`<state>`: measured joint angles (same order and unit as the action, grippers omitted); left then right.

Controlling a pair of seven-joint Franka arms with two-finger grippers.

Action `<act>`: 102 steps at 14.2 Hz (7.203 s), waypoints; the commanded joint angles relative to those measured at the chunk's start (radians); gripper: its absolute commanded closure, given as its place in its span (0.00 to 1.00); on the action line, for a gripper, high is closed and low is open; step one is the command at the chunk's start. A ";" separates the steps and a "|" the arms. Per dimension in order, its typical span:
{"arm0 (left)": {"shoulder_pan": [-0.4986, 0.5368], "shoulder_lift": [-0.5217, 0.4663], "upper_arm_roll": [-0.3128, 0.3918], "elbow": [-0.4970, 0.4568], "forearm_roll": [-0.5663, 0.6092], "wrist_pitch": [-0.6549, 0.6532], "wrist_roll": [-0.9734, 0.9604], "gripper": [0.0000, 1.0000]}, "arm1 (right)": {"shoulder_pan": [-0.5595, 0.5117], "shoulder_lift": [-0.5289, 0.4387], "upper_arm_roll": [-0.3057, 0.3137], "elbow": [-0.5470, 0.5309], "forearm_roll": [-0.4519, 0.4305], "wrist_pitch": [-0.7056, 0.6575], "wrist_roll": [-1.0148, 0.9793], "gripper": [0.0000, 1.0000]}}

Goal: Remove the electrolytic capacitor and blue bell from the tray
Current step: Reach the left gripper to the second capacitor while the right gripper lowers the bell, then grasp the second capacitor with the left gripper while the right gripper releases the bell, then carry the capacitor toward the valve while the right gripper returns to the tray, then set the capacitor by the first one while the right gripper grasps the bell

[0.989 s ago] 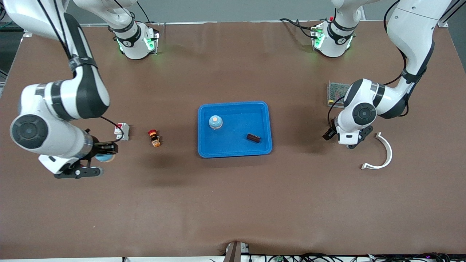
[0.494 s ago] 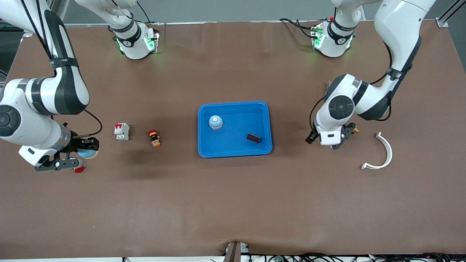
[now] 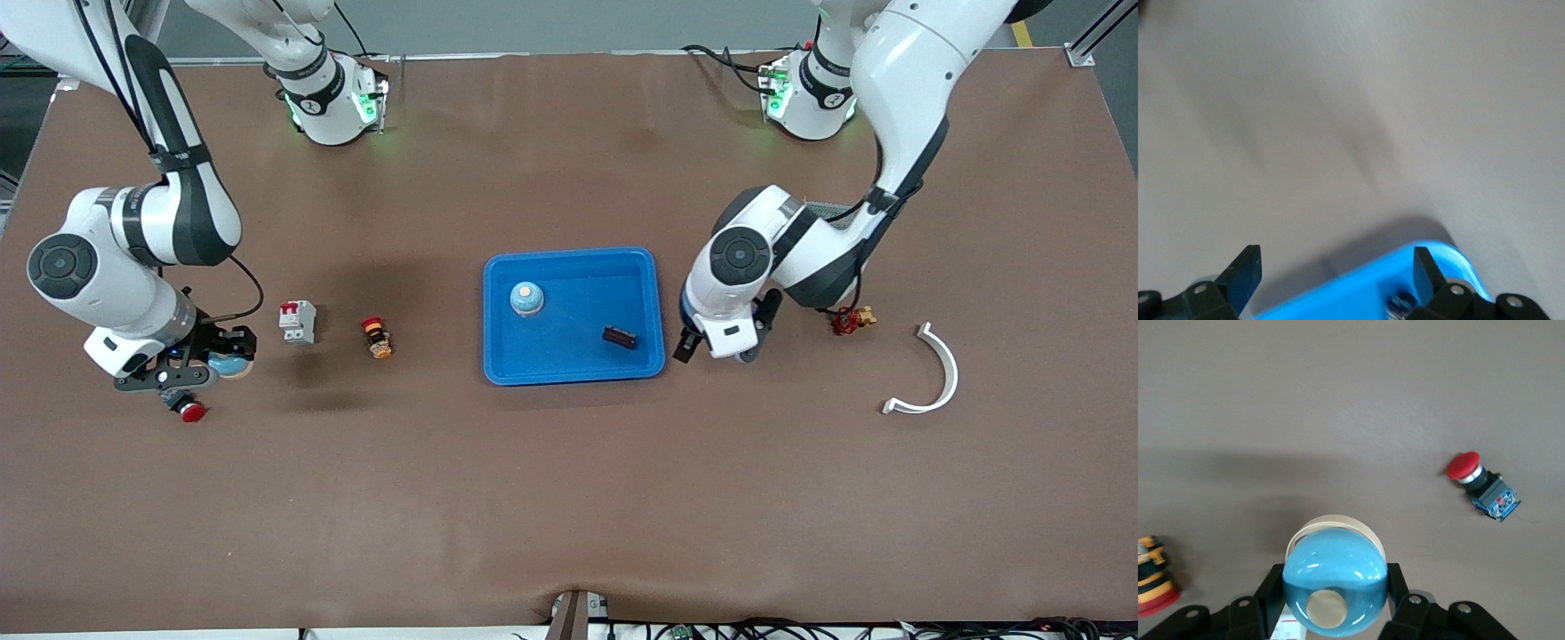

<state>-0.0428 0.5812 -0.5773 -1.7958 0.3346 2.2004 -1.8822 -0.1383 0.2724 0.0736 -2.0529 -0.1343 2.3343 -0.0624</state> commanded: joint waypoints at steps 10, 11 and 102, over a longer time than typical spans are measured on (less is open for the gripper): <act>-0.175 0.195 0.013 0.177 0.004 0.032 -0.276 0.19 | -0.029 0.071 0.020 -0.038 0.199 0.105 0.026 1.00; -0.178 0.201 0.014 0.177 0.004 0.036 -0.278 0.19 | -0.023 0.073 0.020 -0.059 0.215 0.143 0.033 1.00; 0.649 -0.055 -0.249 0.061 0.258 -0.214 1.055 0.00 | 0.802 0.297 0.034 0.174 0.075 0.114 2.090 0.00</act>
<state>0.5690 0.5413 -0.7863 -1.7705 0.6037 2.0499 -0.9021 0.6529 0.5636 0.1095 -1.8823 -0.0635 2.4435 2.0102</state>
